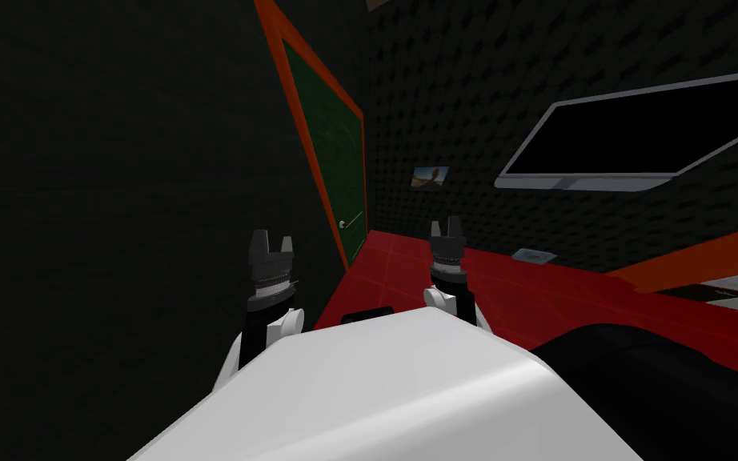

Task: Pull the door open

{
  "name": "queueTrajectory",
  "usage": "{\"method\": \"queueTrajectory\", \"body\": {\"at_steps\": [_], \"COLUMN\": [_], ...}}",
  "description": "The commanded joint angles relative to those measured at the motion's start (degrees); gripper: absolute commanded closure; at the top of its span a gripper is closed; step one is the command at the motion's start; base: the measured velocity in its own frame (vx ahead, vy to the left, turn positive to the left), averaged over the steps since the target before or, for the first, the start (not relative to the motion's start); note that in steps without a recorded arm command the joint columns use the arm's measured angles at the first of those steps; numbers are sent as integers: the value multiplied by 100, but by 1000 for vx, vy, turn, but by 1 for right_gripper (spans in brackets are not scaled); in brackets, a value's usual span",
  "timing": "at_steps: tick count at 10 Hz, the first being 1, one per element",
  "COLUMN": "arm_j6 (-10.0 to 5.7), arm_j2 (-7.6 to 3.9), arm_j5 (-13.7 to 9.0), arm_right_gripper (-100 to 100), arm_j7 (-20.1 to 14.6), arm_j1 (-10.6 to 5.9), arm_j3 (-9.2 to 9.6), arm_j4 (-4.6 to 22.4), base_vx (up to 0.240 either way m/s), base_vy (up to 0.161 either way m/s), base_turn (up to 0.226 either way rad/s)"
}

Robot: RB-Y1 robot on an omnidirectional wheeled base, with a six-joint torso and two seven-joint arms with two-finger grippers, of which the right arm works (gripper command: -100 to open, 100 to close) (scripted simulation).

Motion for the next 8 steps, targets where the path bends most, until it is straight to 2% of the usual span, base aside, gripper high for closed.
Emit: {"method": "queueTrajectory", "body": {"at_steps": [1,8], "arm_j6": [-21,-137], "arm_j2": [-52,-332], "arm_j5": [-2,-11], "arm_right_gripper": [-100,-100], "arm_j7": [-47,-310], "arm_j1": [-74,-487], "arm_j3": [38,246], "arm_j4": [181,1183], "base_vx": [45,83], "base_vy": [-11,-28], "base_turn": [108,157]}}
